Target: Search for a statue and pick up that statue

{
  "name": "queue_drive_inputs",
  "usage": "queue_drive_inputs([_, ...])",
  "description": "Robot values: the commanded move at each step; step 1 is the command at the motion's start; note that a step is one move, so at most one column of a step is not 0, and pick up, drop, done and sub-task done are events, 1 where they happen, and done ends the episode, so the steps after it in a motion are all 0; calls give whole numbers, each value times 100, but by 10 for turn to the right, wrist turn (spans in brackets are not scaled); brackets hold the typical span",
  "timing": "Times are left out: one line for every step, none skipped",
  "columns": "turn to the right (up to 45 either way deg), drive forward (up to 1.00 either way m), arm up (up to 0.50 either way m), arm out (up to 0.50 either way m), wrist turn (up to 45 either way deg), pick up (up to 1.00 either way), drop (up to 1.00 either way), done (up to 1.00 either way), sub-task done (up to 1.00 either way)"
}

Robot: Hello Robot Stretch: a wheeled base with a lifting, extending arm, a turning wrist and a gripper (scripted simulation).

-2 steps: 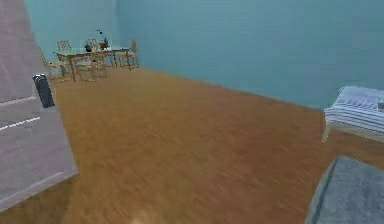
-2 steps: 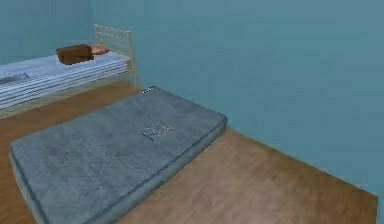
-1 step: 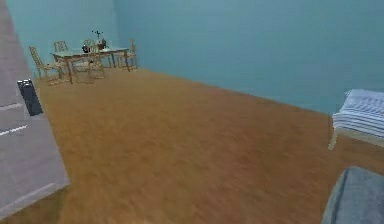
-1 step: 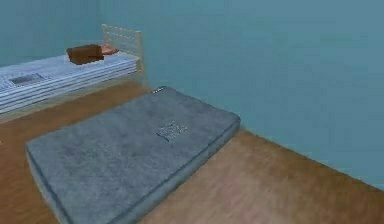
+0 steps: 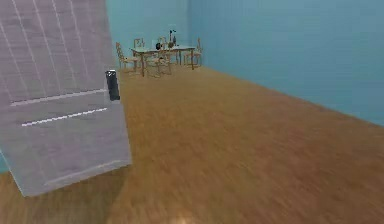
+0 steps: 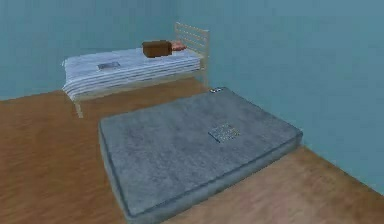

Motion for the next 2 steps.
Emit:
queue_drive_inputs([0,100,0,0,0,0,0,0,0])
queue_drive_inputs([0,70,0,0,0,0,0,0,0])
